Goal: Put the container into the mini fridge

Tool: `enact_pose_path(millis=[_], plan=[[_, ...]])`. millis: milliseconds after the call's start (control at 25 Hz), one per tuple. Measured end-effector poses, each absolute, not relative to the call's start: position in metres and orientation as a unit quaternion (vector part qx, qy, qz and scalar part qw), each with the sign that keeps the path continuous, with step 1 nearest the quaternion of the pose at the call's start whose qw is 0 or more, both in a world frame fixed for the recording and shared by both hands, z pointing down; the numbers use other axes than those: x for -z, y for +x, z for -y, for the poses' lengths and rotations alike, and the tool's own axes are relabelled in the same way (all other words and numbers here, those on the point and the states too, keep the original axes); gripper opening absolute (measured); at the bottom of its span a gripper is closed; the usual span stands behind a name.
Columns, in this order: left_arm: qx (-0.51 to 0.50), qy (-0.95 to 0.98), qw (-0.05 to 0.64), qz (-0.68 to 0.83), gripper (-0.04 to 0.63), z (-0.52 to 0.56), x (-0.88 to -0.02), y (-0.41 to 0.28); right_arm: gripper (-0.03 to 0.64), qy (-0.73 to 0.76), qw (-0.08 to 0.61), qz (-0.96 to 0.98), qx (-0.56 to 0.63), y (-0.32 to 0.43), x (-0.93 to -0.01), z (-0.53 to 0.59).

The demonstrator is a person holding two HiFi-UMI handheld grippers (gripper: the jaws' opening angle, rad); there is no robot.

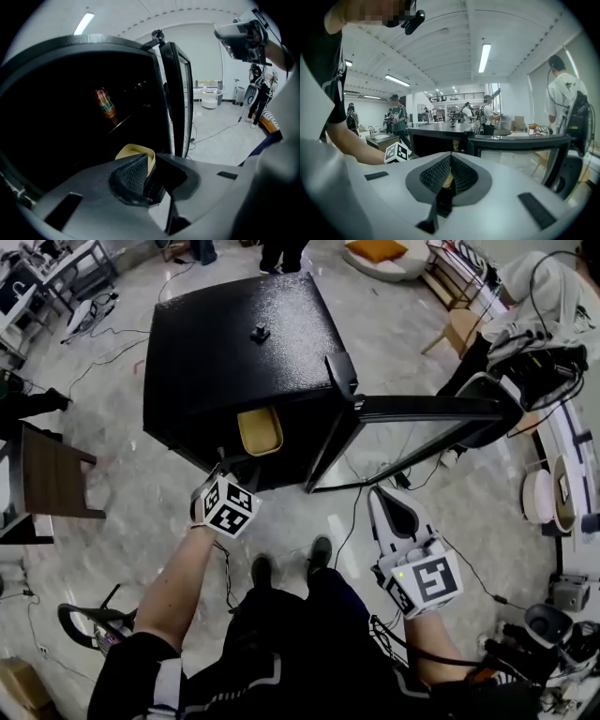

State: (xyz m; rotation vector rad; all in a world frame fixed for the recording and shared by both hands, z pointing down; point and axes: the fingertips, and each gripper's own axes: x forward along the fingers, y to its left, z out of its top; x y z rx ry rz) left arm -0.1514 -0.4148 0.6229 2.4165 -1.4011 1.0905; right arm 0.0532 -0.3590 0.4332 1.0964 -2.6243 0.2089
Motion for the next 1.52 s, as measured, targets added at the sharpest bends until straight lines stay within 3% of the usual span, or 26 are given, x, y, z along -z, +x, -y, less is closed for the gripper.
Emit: enact_pose_path(millis=[960, 1200, 1520], plan=[[-0.075, 0.728, 0.059, 0.678, 0.011, 0.373, -0.405, -0.186, 0.017, 0.282, 0.079, 0.956, -0.027, 0.005, -0.367, 0.408], [-0.084, 0.688, 0.021, 0.721, 0.011, 0.341, -0.385, -0.190, 0.017, 0.269, 0.074, 0.960, -0.021, -0.006, -0.363, 0.413], [-0.004, 0.668, 0.027, 0.743, 0.009, 0.318, -0.353, -0.210, 0.017, 0.265, 0.059, 0.962, -0.001, -0.028, -0.350, 0.424]])
